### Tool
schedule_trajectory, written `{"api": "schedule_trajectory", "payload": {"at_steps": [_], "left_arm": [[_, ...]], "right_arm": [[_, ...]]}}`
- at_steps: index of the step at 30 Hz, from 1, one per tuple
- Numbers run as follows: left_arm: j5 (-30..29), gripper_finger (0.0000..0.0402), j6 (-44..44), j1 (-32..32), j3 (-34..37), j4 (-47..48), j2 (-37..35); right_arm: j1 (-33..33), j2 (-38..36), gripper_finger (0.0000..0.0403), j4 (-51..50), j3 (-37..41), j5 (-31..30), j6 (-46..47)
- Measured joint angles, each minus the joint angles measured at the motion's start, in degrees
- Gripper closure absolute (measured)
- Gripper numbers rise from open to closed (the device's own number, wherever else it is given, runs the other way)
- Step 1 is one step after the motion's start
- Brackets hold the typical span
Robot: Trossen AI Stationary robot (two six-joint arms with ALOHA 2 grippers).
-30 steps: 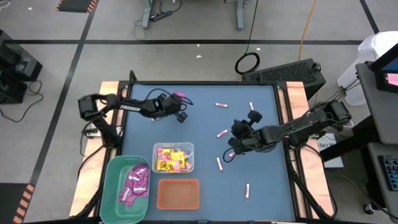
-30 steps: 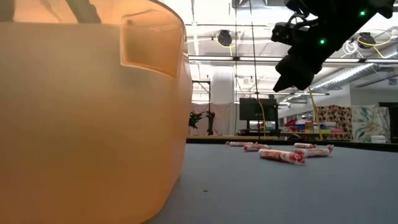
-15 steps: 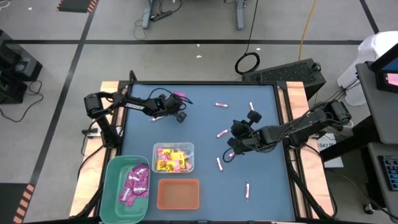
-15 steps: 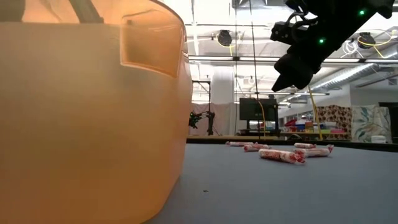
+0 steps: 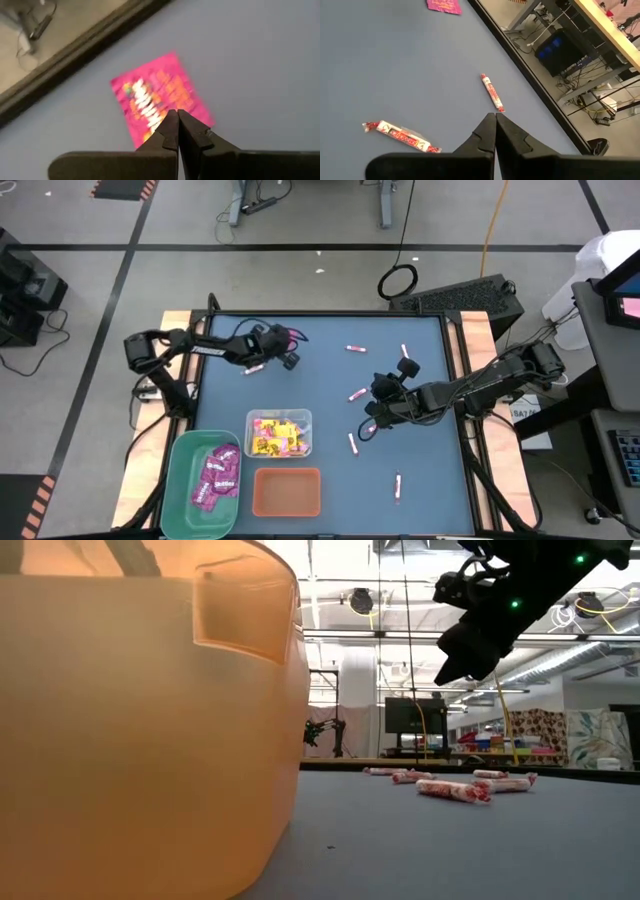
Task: Sort candy
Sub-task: Put the purple candy into the green bin
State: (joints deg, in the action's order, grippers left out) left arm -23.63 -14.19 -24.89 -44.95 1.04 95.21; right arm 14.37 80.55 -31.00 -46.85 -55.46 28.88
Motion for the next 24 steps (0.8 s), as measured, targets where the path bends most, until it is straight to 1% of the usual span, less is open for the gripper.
{"api": "schedule_trajectory", "payload": {"at_steps": [3,9,13,16,18,21,24], "left_arm": [[1.17,0.0399,-0.38,-1.06,0.16,0.28,2.02],[2.38,0.0399,-0.51,-1.81,0.11,-2.05,5.14],[3.38,0.0399,-0.96,-1.61,0.03,-0.47,5.79],[6.15,0.0399,-1.92,-1.20,-0.14,1.94,5.55],[9.13,0.0399,-3.08,-0.22,-0.11,4.11,4.47],[12.14,0.0399,-3.44,2.71,0.01,6.02,2.72],[13.81,0.0399,-3.48,5.36,0.02,9.17,-0.25]], "right_arm": [[0.00,0.00,0.0403,-0.02,0.00,0.02,0.00],[0.00,0.00,0.0403,0.88,1.63,0.05,-0.08],[0.00,0.00,0.0403,1.29,3.00,0.47,0.86],[0.00,0.00,0.0403,1.58,3.75,1.63,1.65],[0.19,0.00,0.0403,1.65,4.23,1.80,1.84],[0.39,0.00,0.0403,2.60,4.64,1.75,1.86],[0.37,0.00,0.0403,2.59,4.68,1.72,1.73]]}}
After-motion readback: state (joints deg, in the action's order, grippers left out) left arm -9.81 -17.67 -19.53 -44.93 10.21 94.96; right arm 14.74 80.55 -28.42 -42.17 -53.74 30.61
